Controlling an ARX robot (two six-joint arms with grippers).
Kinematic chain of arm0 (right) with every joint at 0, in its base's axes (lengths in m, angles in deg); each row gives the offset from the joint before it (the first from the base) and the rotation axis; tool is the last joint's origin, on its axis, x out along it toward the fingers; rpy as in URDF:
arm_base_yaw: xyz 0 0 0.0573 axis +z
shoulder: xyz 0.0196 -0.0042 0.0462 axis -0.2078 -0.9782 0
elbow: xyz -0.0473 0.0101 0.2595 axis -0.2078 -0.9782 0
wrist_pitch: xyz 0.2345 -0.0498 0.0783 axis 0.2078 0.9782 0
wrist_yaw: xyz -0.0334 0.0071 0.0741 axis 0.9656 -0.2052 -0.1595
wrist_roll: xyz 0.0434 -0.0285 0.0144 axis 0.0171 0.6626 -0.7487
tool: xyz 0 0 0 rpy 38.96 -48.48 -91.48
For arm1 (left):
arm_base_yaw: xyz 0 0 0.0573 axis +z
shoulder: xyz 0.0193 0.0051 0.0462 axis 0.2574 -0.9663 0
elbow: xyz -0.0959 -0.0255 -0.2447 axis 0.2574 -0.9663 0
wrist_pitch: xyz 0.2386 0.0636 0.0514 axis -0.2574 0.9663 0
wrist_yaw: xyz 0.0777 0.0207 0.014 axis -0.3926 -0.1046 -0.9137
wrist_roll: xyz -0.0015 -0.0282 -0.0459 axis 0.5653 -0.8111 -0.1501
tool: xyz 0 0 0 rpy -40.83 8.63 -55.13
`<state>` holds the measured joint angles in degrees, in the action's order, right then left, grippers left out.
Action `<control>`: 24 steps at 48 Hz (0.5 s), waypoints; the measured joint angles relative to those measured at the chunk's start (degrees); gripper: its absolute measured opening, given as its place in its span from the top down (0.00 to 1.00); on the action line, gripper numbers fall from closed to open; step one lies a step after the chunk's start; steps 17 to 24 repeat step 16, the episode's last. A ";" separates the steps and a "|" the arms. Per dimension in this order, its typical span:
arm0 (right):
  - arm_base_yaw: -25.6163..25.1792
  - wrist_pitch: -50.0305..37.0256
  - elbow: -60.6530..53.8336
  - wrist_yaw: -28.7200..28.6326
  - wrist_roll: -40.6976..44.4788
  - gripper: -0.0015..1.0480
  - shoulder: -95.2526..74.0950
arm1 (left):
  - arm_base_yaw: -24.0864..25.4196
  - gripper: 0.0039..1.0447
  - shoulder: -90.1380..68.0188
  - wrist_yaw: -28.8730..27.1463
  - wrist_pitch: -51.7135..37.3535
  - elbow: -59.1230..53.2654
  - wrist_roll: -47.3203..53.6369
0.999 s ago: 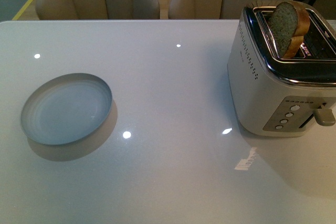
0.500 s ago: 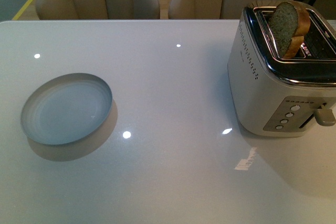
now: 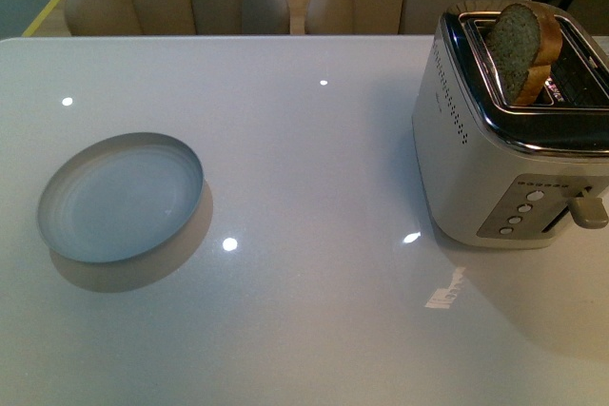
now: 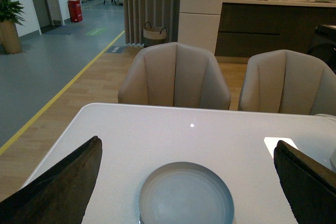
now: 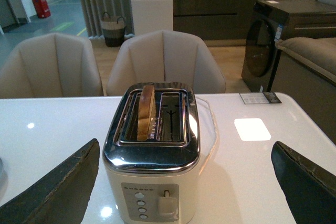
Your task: Left arm holds plate, right arm toasts bread
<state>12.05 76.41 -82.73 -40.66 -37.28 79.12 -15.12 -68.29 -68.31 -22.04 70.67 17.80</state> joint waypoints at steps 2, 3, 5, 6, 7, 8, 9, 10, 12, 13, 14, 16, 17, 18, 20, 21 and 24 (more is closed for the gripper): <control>0.00 0.00 0.00 0.00 0.00 0.09 0.00 | 0.00 0.07 0.00 -0.02 0.00 0.00 0.00; 0.00 0.00 0.00 0.00 0.00 0.09 0.00 | 0.00 0.07 0.00 0.00 0.00 0.00 0.00; 0.00 0.00 0.00 0.00 0.00 0.09 0.00 | 0.00 0.07 0.00 -0.02 0.00 0.00 0.00; 0.00 0.00 0.00 0.00 0.00 0.09 0.00 | 0.00 0.07 0.00 -0.02 0.00 0.00 0.00; 0.00 0.00 0.00 0.00 0.00 0.09 0.00 | 0.00 0.07 0.00 0.00 0.00 0.00 0.00; 0.00 0.00 0.00 0.00 0.00 0.09 0.00 | 0.00 0.07 0.00 -0.02 0.00 0.00 0.00; 0.00 0.00 0.00 0.00 0.00 0.09 0.00 | 0.00 0.07 0.00 -0.02 0.00 0.00 0.00; 0.00 0.00 0.00 0.00 0.00 0.09 0.00 | 0.00 0.07 0.00 -0.02 0.00 0.00 0.00; 0.00 0.00 0.00 0.00 0.00 0.09 0.00 | 0.00 0.07 0.00 -0.02 0.00 0.00 0.00; 0.00 0.00 0.00 0.00 0.00 0.09 0.00 | 0.00 0.07 0.00 0.00 0.00 0.00 0.00; 0.00 0.00 0.00 0.00 0.00 0.09 0.00 | 0.00 0.07 0.00 0.00 0.00 0.00 0.00; 0.00 0.00 0.00 0.00 0.00 0.09 0.00 | 0.00 0.07 0.00 0.00 0.00 0.00 0.00; 0.00 0.00 0.00 0.00 0.00 0.09 0.00 | 0.00 0.07 0.00 0.00 0.00 0.00 0.00; 0.00 0.00 0.00 0.00 0.00 0.09 0.00 | 0.00 0.07 0.00 0.00 0.00 0.00 0.00; 0.00 0.00 0.00 0.00 0.00 0.09 0.00 | 0.00 0.07 0.00 0.00 0.00 0.00 0.00; 0.00 0.00 0.00 0.00 0.00 0.09 0.00 | 0.00 0.07 0.00 0.00 0.00 0.00 0.00; 0.00 0.00 0.00 0.00 0.00 0.09 0.00 | 0.00 0.07 0.00 0.00 0.00 0.00 0.00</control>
